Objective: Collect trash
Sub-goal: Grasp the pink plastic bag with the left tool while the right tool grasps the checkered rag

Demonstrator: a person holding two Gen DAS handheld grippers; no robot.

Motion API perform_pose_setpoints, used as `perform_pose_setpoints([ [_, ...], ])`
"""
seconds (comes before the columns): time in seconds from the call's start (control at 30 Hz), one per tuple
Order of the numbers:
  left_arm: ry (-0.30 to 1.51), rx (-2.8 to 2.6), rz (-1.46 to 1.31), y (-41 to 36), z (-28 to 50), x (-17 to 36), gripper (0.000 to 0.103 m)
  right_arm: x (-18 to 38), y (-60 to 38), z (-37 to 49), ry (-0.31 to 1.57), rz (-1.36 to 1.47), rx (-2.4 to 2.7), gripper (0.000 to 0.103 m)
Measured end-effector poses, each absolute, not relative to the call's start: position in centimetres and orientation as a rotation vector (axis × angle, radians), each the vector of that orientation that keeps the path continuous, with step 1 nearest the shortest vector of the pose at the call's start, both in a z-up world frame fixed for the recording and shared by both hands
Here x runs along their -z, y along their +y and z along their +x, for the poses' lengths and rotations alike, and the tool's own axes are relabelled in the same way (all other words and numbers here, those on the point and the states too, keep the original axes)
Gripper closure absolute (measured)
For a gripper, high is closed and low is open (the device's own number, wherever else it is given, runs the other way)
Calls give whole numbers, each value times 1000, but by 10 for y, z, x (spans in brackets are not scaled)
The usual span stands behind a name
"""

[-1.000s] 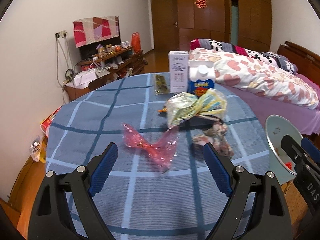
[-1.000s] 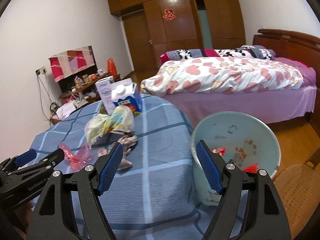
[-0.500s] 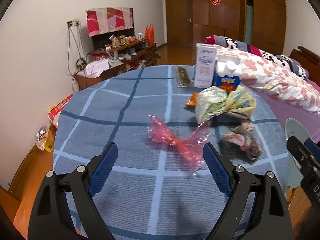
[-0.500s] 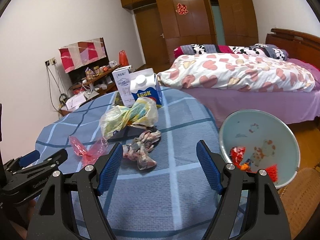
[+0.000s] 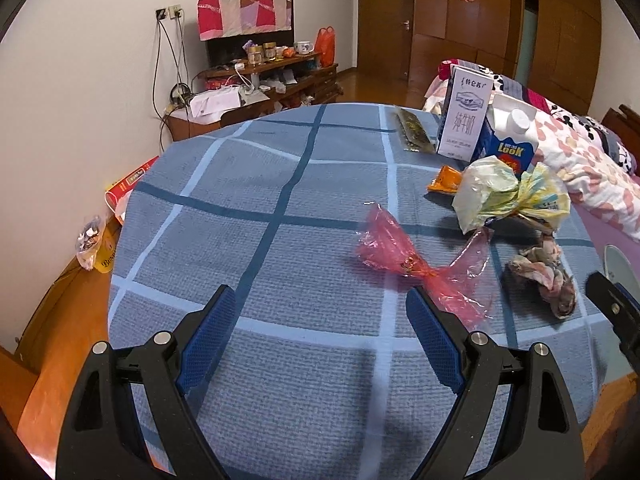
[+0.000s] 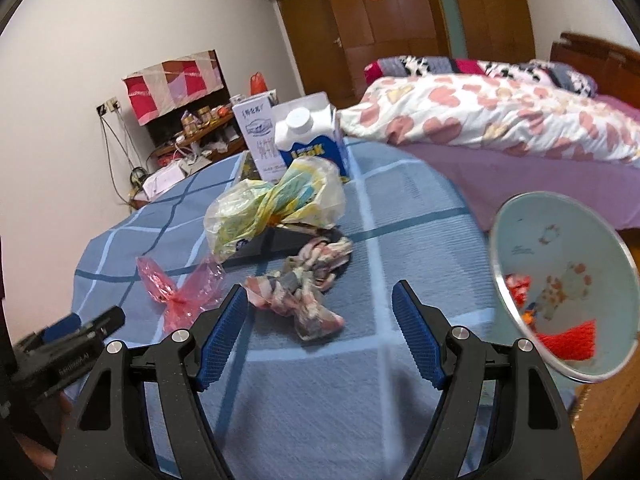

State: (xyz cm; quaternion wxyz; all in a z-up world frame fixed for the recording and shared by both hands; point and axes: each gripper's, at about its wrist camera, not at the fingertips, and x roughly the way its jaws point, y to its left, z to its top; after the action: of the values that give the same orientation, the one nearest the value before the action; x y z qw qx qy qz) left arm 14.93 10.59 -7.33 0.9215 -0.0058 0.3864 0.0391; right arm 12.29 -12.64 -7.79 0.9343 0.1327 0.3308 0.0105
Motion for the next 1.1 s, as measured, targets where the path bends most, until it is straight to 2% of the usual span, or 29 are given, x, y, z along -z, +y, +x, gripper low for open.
perform_pose_setpoints([
  [0.13,797,-63,-9,105,155,75,18,89,-118,146,731,266,-36,32],
  [0.23,810,-51,-19,104,159,78,18,99,-114,160,789,289,-67,40],
  [0.3,813,-43,-21,101,163,78,18,107,-113,169,840,306,-83,58],
  [0.37,807,-38,-19,97,166,76,18,110,-117,172,858,338,-101,68],
  [0.4,803,-31,-20,94,168,75,18,111,-119,172,864,349,-109,76],
  [0.5,800,-7,-16,81,172,74,18,111,-128,167,859,364,-109,80],
  [0.73,858,45,-57,50,186,85,22,89,-142,127,745,299,-48,81],
  [0.8,884,45,-78,45,191,90,26,85,-147,118,722,287,-29,81],
  [0.87,902,45,-93,45,194,94,40,83,-150,115,716,283,-23,81],
  [1.0,941,61,-122,46,198,105,58,82,-153,107,712,294,-24,81],
  [1.03,935,59,-130,48,197,105,66,82,-153,107,711,294,-26,81],
  [1.1,927,64,-130,50,195,104,69,80,-152,103,707,290,-31,81],
])
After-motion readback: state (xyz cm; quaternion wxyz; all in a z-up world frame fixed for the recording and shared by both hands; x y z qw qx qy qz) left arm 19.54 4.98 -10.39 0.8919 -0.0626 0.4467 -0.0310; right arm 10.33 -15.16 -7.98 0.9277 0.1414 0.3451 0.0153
